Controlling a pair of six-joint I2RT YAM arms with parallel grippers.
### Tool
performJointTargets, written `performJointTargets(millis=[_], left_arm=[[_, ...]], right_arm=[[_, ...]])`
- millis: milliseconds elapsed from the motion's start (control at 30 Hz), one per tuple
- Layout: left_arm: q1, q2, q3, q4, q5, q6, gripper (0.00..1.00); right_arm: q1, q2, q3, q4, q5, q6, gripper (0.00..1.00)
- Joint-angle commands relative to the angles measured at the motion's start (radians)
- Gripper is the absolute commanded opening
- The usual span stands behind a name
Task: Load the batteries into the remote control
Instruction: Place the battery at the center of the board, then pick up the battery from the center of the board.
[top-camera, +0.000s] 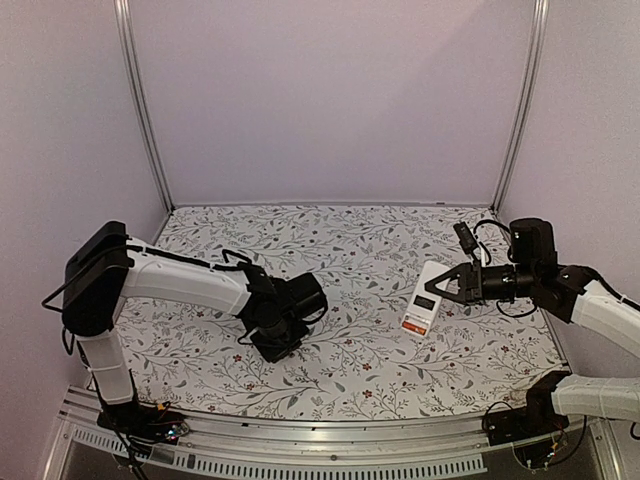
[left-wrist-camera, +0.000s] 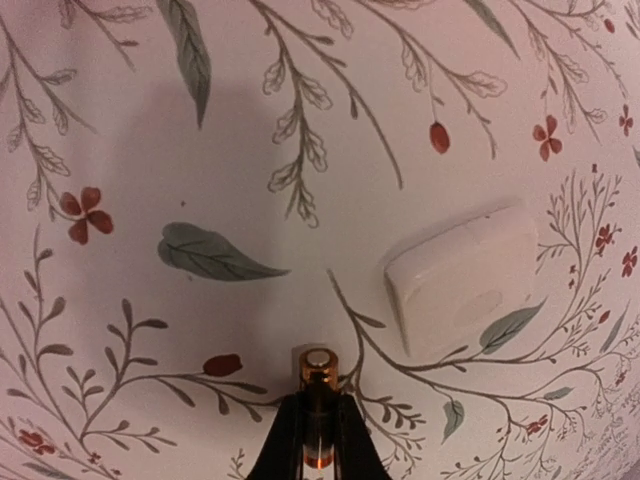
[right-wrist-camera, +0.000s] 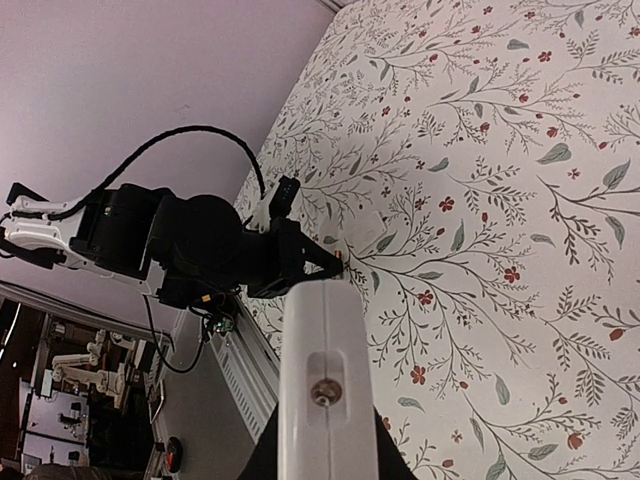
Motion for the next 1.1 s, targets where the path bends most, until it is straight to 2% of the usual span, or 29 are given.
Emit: performJointTargets(millis=[0,133,300,467,567,633,733,800,933,1067], left_arm=[[0.011,0.032,0.007,0.002,0.019,-0.004,0.09],[0.011,0.035,0.015,-0.003,0.003,0.014,0.21],[0.024,0.018,0.010,-0.014,0.002,0.060,0.28],[0.020,-0.075,0.088,-0.073,-0.120,0.228,0.37],[0.023,-0.150,0.135,-0.033,-0.201,0.482,0.43],[0.038,-0.202,0.147,0.016,-0.207,0.661,0.61],[0.076,-0.280,0.127,0.123,-0.129,0.981,0.76],[0.106,-0.335,0.089,0.173,-0.026,1.206,0.81],[0.202,-0.422,0.022,0.238,0.209,1.395,0.86],[0.201,-0.481,-0.041,0.276,0.283,1.698,0.86]], right_arm=[[-0.003,0.018,-0.006,0.001,-0.009,-0.018,0.00],[-0.004,0.027,-0.003,0.002,-0.009,-0.023,0.00],[-0.004,0.030,0.004,0.002,-0.010,-0.025,0.00],[-0.005,0.034,0.013,0.001,-0.011,-0.028,0.00],[-0.005,0.037,0.019,0.001,-0.012,-0.032,0.00],[-0.004,0.037,0.022,0.002,-0.017,-0.036,0.00],[-0.005,0.028,0.022,0.001,-0.020,-0.034,0.00],[-0.004,0.014,0.018,0.001,-0.021,-0.032,0.00],[-0.005,-0.020,0.005,0.000,-0.022,-0.030,0.00],[-0.005,-0.050,-0.009,0.001,-0.022,-0.031,0.00]])
